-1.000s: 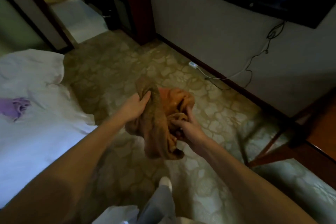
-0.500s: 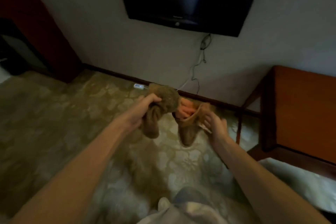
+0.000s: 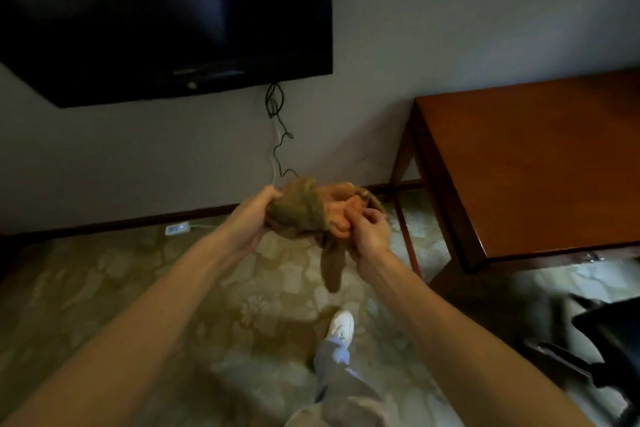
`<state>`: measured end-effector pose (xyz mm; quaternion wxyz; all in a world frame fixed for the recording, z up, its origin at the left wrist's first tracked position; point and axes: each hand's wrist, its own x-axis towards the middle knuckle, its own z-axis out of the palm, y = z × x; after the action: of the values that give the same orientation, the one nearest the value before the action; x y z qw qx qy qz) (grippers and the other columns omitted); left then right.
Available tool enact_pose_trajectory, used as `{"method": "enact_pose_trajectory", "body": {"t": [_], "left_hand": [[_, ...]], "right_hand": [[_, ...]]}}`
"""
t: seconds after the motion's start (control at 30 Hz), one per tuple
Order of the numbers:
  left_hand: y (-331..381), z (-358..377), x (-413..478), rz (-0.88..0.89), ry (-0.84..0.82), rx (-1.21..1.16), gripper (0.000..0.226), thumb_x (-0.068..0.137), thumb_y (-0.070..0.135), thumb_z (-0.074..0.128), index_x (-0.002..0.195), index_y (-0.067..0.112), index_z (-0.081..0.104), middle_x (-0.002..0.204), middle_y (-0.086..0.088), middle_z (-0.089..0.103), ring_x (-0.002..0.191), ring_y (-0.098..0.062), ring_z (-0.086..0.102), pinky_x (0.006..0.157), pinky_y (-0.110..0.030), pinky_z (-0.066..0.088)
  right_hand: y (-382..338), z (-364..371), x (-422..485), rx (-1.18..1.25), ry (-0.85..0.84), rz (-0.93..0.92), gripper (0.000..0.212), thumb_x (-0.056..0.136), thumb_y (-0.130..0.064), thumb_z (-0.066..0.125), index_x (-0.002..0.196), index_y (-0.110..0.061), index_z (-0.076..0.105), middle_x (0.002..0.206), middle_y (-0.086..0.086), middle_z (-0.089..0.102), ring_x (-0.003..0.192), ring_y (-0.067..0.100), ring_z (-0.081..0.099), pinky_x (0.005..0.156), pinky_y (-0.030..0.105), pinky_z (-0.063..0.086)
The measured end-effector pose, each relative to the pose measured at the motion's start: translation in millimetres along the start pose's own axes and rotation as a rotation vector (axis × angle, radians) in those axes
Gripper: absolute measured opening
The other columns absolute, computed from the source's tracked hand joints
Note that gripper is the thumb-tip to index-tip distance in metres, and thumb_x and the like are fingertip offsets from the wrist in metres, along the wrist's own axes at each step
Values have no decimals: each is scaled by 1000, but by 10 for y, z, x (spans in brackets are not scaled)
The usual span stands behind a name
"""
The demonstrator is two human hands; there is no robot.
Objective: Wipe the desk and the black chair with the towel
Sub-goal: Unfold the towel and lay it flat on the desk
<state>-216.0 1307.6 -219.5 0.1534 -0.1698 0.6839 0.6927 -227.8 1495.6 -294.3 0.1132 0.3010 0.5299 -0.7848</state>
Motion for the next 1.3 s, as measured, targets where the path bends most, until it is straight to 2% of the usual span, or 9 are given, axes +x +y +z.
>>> {"method": "enact_pose_trajectory", "body": {"t": [0.17, 0.3, 0.43, 0.53, 0.73, 0.87, 1.03, 1.17, 1.3], "left_hand": [[239, -408, 638, -102, -172, -17, 23, 89, 25, 58, 97, 3, 61, 92, -6, 64, 92, -22, 56, 87, -37, 43], [503, -490, 1045, -88, -238, 142, 54, 47, 27, 74, 91, 2, 56, 100, -14, 56, 101, -30, 54, 94, -46, 42], [656, -521, 1432, -177, -508, 130, 50, 65, 68, 74, 81, 21, 81, 90, -4, 74, 93, -23, 67, 95, -43, 44], [686, -476, 1768, -227, -521, 97, 86, 81, 85, 51, 116, 12, 79, 122, -23, 72, 119, -37, 65, 111, -49, 39], [819, -297, 2163, -91, -560, 254, 28, 106, 26, 56, 116, 6, 72, 108, -11, 77, 103, -29, 72, 82, -31, 58], [1222, -156, 2065, -127, -691, -113, 26, 110, 18, 44, 114, 18, 70, 105, -4, 79, 97, -17, 75, 81, -31, 62], [1533, 85, 2122, -165, -810, -234, 29, 112, 20, 36, 112, 18, 65, 112, -16, 71, 105, -29, 70, 105, -47, 53], [1580, 185, 2186, -286, -880, -261, 36, 111, 32, 39, 120, 7, 63, 107, -14, 73, 99, -26, 74, 86, -39, 62], [1594, 271, 2132, -311, -995, -223, 62, 102, 55, 44, 84, 7, 80, 96, -14, 75, 97, -28, 71, 103, -44, 53]], "right_hand": [[-559, 384, 626, 288, 56, -26, 19, 88, -12, 78, 101, -18, 66, 100, 12, 73, 85, 25, 71, 59, 34, 59], [-1150, 677, 954, 356, 67, -136, 22, 89, -9, 75, 109, -12, 66, 91, 6, 68, 77, 18, 65, 55, 27, 55], [-1437, 915, 934, 365, 15, -227, 38, 94, -9, 72, 129, 0, 61, 105, 15, 71, 91, 22, 71, 83, 38, 61], [-1513, 1086, 854, 198, 9, -362, 27, 97, -15, 69, 122, -5, 66, 104, 11, 73, 91, 19, 73, 85, 36, 61], [-1565, 1305, 650, 114, 158, -470, 50, 91, -32, 79, 137, -22, 62, 128, 11, 68, 115, 18, 68, 99, 37, 57], [-1395, 1242, 478, 596, 214, -197, 59, 88, -43, 76, 131, -5, 62, 130, 20, 66, 119, 33, 64, 98, 48, 54], [-869, 1366, 346, 269, 308, -40, 59, 101, -67, 43, 117, -20, 74, 113, 10, 72, 115, 32, 63, 99, 49, 51], [-836, 1522, 338, 93, 502, -1, 93, 85, -92, 22, 126, -18, 61, 118, 9, 68, 115, 34, 64, 99, 51, 53], [-801, 1319, 216, 643, 657, -155, 47, 108, -44, 42, 140, -11, 50, 130, 31, 58, 120, 45, 60, 103, 52, 52]]}}
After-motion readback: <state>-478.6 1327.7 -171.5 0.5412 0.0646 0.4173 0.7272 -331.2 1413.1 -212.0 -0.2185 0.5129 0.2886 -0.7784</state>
